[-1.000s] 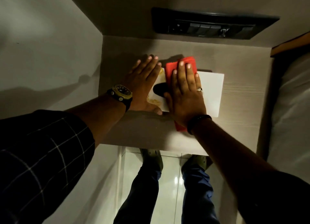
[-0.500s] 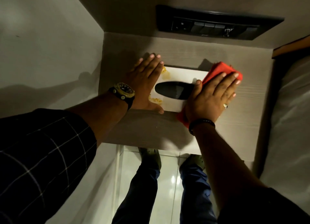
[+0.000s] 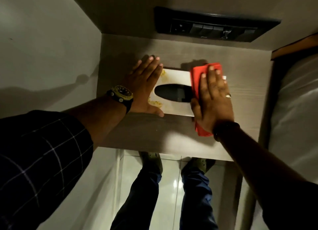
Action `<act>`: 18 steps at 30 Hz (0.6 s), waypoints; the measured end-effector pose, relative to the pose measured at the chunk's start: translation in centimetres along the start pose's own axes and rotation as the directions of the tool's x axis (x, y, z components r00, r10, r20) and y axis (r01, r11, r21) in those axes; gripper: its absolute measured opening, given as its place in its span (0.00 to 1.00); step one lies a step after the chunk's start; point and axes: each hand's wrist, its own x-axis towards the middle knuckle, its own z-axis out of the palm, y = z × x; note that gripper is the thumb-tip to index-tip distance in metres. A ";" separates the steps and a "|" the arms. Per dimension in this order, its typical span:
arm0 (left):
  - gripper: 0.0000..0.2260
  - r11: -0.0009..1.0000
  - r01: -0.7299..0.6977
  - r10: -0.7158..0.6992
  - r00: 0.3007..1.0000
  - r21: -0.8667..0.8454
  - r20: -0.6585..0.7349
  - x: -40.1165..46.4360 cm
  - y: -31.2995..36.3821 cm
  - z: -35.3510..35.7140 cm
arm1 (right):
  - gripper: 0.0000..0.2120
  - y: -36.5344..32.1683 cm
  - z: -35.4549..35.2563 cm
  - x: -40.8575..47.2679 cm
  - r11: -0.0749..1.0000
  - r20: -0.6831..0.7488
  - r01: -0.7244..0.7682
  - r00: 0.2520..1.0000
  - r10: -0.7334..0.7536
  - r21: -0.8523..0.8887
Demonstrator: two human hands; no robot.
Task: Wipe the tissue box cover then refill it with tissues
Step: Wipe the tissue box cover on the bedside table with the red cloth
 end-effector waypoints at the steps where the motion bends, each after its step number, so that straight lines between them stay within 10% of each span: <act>1: 0.64 1.000 -0.001 0.001 1.000 -0.002 0.001 0.0 0.0 0.0 | 0.35 -0.5 0.0 -0.2 0.994 -0.025 -0.111 0.993 0.111 0.016; 7: 0.63 1.000 -0.005 0.005 1.000 0.026 -0.008 0.1 0.1 -0.1 | 0.38 -6.7 0.5 2.1 0.753 -0.095 -0.625 0.753 0.651 0.207; 12: 0.62 1.000 -0.005 0.005 1.000 -0.002 -0.017 -0.2 0.2 -0.5 | 0.39 -6.7 0.9 1.0 0.970 -0.051 -0.231 0.971 0.235 0.074; 18: 0.62 1.000 0.000 -0.001 1.000 -0.013 -0.024 -0.2 0.3 -0.6 | 0.37 -5.0 0.8 1.1 0.997 -0.016 0.077 0.997 -0.077 -0.024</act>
